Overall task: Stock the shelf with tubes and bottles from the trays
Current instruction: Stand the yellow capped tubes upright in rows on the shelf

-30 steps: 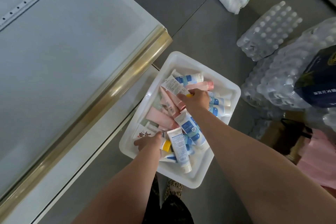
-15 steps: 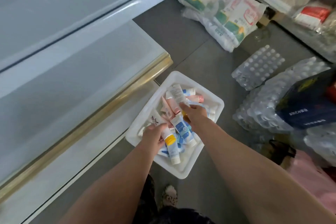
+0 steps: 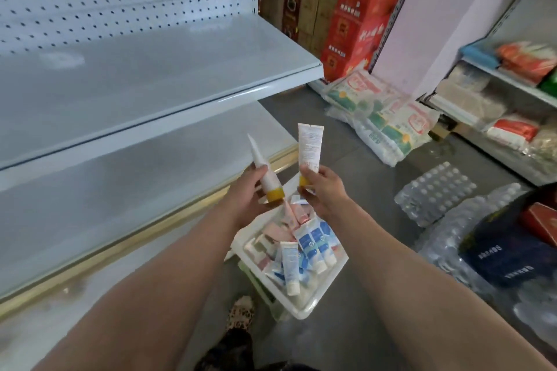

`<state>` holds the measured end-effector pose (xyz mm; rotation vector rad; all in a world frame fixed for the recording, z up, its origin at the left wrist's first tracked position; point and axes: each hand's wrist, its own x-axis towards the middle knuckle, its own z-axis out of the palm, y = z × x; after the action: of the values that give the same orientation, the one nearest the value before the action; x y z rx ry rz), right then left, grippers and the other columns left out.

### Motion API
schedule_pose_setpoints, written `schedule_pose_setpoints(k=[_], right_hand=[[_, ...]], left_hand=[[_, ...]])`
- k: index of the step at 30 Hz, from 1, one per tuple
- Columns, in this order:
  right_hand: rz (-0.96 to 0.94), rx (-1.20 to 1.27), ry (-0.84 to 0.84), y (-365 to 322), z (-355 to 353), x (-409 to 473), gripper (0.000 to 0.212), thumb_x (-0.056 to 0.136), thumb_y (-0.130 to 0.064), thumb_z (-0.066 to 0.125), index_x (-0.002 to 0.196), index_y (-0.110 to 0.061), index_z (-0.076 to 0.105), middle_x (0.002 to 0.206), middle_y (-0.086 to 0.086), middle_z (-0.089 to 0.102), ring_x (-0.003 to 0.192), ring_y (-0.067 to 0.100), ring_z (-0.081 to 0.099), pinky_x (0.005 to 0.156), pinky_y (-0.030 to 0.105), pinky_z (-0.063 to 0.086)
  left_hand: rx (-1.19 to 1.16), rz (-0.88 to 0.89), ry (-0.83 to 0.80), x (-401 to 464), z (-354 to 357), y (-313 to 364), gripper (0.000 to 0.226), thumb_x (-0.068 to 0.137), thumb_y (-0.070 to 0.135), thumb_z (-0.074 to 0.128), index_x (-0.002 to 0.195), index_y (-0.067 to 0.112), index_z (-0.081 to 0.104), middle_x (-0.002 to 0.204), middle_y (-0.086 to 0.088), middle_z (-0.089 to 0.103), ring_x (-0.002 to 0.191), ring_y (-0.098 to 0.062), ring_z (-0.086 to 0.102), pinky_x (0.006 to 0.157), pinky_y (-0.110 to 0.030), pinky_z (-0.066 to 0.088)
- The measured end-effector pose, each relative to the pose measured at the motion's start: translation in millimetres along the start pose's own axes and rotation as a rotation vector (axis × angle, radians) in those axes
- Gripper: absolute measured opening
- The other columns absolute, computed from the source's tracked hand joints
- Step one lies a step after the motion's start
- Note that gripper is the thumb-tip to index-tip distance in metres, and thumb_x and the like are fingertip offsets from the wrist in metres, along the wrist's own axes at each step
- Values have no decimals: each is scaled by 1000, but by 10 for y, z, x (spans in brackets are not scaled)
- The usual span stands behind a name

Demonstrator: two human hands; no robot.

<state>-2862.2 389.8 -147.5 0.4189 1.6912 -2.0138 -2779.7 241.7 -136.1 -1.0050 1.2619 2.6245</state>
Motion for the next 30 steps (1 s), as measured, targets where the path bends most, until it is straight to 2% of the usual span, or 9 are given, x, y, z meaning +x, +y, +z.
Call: schedule_pose_setpoints(k=[3,8,10,13,17,21,24,27,30], right_hand=[[-59,11,-105,-139,218,-246,37,89,-14,76,121,-7,59,102,8,68,80,15,66,66,30,56],[-128,-15,-215,-276,643,-613,37,85,-9,78,114,-14,56,119,11,59,106,27,61,77,40,61],[-126,-15,-244,-307,812,-770,48,85,-9,79,123,-13,49,121,10,56,110,28,60,84,44,61],[-170,-26,-315,-307,1048,-928,48,87,-7,76,126,-8,49,120,13,59,106,25,63,81,40,62],[-225,-80,-407,-321,1448,-1083,44,89,-7,74,128,-10,54,121,15,60,108,27,62,82,37,61],[-255,-72,-487,-285,2057,-1145,45,91,-9,72,131,-9,52,123,14,59,109,28,61,83,38,61],[-204,-4,-535,-138,2623,-1186,40,91,-11,67,129,-10,55,127,17,61,113,32,62,77,37,60],[-164,4,-582,64,3221,-1283,31,92,-9,62,123,-12,58,120,16,63,101,30,63,77,39,59],[-161,5,-622,262,3752,-1457,30,94,-7,62,123,-11,59,116,14,65,95,27,64,83,42,60]], left_hand=[[-9,84,3,-232,-46,233,36,99,29,56,134,20,54,130,-9,60,110,-30,61,91,-59,52],[-92,210,12,-623,-280,577,41,97,31,61,133,13,53,130,-10,63,115,-31,61,85,-57,57],[-150,240,-11,-759,-398,691,48,97,33,61,138,10,51,128,-13,64,113,-30,63,83,-55,57],[-212,289,-37,-941,-565,866,45,98,32,59,135,8,51,127,-22,64,114,-35,63,80,-54,58],[-271,347,-31,-1169,-817,1119,34,99,25,59,129,12,52,126,-24,62,118,-36,62,82,-54,58],[-125,496,0,-1350,-1228,1456,34,94,6,63,125,18,56,128,-17,62,118,-33,61,82,-47,59],[-42,560,105,-1513,-1646,1703,27,93,0,63,114,18,59,121,-15,65,106,-28,66,82,-46,60],[60,606,232,-1631,-2174,1922,30,92,4,66,121,5,59,118,-16,65,97,-23,66,86,-46,59],[121,668,384,-1747,-2714,2081,34,89,9,71,121,9,59,117,-11,68,97,-21,68,89,-46,58]])
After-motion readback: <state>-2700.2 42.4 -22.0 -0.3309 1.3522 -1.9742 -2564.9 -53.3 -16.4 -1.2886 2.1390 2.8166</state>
